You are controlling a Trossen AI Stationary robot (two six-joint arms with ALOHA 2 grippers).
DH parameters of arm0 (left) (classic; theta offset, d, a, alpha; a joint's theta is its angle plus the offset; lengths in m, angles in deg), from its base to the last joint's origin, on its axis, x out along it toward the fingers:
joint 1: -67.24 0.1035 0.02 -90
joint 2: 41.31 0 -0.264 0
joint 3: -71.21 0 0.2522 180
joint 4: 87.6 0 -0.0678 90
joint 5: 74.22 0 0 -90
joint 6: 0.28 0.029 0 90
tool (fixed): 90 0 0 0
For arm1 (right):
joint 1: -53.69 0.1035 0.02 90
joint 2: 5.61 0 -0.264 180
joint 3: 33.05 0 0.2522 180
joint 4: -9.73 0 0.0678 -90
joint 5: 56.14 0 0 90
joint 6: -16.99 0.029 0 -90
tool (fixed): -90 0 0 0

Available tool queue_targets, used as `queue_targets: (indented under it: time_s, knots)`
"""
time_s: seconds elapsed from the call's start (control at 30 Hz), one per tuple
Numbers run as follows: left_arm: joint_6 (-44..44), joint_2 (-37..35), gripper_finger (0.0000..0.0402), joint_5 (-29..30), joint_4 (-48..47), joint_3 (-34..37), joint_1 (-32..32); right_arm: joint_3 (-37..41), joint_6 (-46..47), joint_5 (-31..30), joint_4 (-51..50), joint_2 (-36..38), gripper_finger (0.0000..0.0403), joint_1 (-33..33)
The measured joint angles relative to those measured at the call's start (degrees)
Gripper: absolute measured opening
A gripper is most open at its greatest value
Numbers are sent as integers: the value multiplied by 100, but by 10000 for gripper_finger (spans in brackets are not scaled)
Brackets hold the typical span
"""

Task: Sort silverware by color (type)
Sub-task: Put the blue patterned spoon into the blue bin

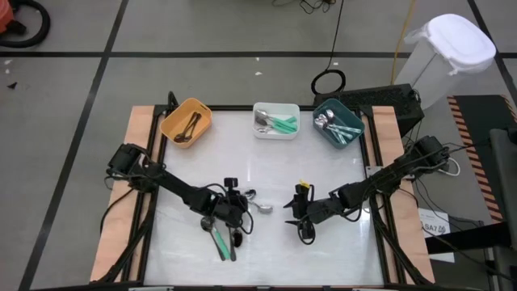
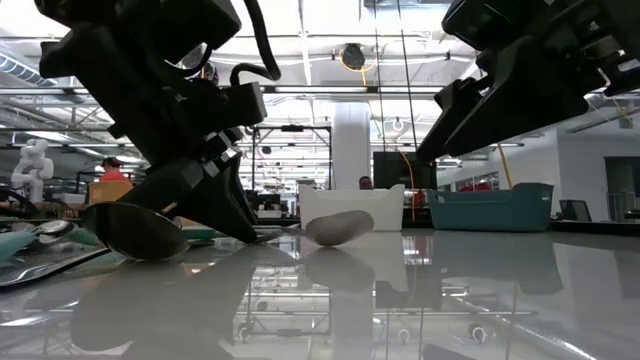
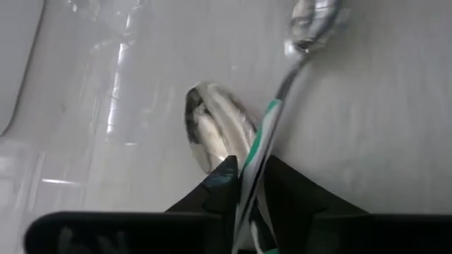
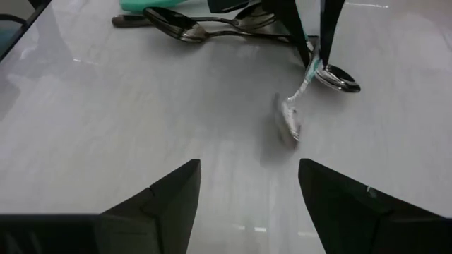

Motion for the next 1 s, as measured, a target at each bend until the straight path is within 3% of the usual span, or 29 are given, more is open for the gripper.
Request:
queue_targets:
  time_s: [0.27,0.77,1.0]
  knots:
    - [39,-9,23,76,136,2,2,0,2,0,-2,0,235,0]
    - [-119,-9,22,198,137,-152,-7,0,2,0,-6,0,235,0]
    - [-488,-13,22,834,-335,-675,-7,0,79,0,-121,0,235,0]
